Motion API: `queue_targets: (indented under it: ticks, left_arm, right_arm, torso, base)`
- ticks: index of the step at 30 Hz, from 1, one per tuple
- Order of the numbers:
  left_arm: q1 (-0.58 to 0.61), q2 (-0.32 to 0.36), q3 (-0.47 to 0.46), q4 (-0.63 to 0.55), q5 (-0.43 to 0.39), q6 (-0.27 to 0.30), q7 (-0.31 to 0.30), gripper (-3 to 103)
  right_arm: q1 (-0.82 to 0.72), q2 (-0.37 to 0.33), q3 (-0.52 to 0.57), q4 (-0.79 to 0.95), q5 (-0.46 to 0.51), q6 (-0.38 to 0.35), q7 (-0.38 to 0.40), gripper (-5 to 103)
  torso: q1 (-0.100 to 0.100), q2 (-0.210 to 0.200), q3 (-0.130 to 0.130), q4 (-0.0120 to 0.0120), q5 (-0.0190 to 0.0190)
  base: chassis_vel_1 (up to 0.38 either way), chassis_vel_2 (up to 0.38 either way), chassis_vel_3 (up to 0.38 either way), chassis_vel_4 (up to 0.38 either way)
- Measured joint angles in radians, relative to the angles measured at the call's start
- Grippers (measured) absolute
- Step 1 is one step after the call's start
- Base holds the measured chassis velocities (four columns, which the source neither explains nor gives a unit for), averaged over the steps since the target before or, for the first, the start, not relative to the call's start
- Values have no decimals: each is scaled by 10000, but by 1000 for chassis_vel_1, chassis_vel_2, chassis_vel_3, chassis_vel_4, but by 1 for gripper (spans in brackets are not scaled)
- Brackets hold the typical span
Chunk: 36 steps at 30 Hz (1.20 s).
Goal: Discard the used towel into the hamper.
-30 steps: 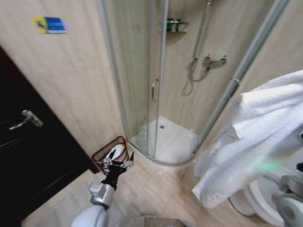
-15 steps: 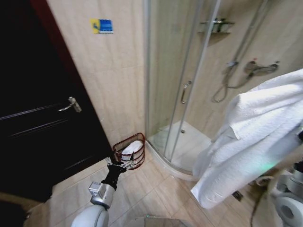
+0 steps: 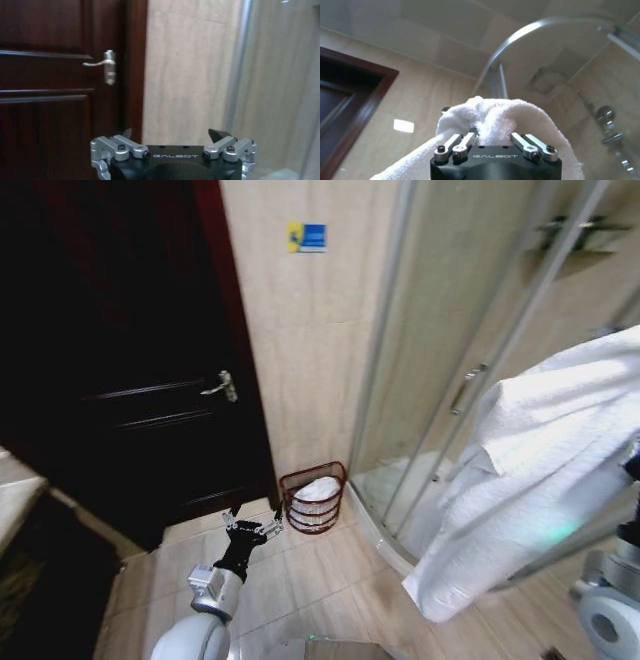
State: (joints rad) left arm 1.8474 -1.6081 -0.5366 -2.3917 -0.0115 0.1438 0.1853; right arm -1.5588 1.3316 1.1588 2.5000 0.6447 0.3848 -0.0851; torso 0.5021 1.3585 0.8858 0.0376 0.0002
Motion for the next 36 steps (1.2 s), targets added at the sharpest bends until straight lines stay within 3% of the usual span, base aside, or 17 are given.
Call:
queue_targets:
  ticks: [25,36]
  left_arm:
    - [0,0,-1,0,0,0,0,100]
    - [1,0,0,0,0,0,0,100]
  right_arm:
    - [17,-1,-91,0,-38,-32,-147,21]
    - [24,27,-166,0,-25,-30,-186,21]
  torso:
    - [1,-1,0,5,-4]
    - [-1,0,-1,0,-1]
  base:
    - [124,124,119,112]
    - [0,17,21,2]
